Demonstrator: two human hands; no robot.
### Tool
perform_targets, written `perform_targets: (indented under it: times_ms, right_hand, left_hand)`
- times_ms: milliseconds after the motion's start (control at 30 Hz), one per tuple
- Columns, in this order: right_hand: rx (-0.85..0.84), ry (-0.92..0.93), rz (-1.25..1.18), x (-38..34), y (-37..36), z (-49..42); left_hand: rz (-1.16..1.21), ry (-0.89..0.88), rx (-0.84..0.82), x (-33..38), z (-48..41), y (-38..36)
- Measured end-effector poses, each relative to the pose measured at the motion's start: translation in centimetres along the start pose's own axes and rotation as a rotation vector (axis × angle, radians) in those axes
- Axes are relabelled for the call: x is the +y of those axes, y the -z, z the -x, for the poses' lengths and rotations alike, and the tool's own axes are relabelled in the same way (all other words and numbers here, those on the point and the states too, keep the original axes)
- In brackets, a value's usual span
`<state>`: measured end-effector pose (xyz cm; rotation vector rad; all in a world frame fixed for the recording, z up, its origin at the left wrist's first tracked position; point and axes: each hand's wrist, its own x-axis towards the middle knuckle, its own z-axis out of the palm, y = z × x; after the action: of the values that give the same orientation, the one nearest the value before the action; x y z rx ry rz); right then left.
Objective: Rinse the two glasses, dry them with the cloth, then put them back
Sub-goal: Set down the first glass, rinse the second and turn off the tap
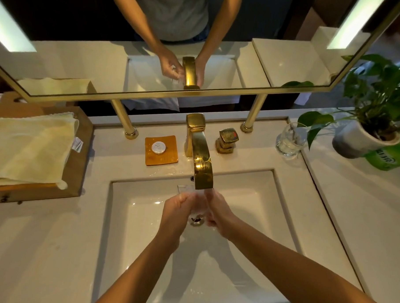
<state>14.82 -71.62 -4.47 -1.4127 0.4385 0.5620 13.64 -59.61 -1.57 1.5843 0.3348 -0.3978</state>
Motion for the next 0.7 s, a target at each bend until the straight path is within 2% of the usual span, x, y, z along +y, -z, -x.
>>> perform_targets:
  times_ms: [67,133,200,233,300,333,400,433,467,567,633,700]
  right_hand:
    - [0.073,0.278,0.144,-0.1,-0.2,-0.3]
    - [0.1,0.512,0.335,0.2,0.5,-0.4]
    - [0.049,0.602,0.422,0.8,1.6,-0.5]
    - [0.019,0.584,0.413,1.0,1.8,-0.4]
    - [-0.005,0.386,0.222,0.9,1.4,0.2]
    - [-0.003,0.197,0.08,0.7,1.2,0.3]
    - [-0.087,-0.236,-0.182,-0.1,1.5,0.4]
    - [-0.141,-0.348,-0.248,-0.3,1.8,0.3]
    - [-0.16,-0.363,-0.255,-0.3,2.0,0.1]
    - [-0.08,-0.204,-0.106,-0.2,1.3,-0.5]
    - [0.029,-0.062,0.001,0.0,0.6,-0.6]
    - [0.103,0.051,0.048,0.5,0.4,-1.0]
  left_hand:
    - [0.205,0.226,0.035,0.6,-0.6,0.0]
    - [0.389,0.373,-0.047,1.4,-1.1,0.7]
    - [0.385,0.392,-0.168,2.0,-1.0,1.0]
    - [0.309,0.341,-0.186,2.1,-0.8,0.7]
    - [0.045,0.134,-0.073,1.5,-0.6,-0.4]
    - [-0.134,-0.02,0.012,0.9,-0.6,-0.9]
    - [-0.545,-0.338,0.046,-0.6,-0.5,-1.4]
    - [-0.631,-0.421,0.033,-1.0,-0.5,-1.2]
    - [-0.64,-0.431,0.016,-1.5,-0.8,-0.9]
    - [-0.391,-0.276,0.1,-1.5,-0.6,-1.1]
    - [-0.1,-0.01,0.168,-0.3,-0.5,-1.8]
    - [0.052,0.215,0.125,0.4,-1.2,-1.6]
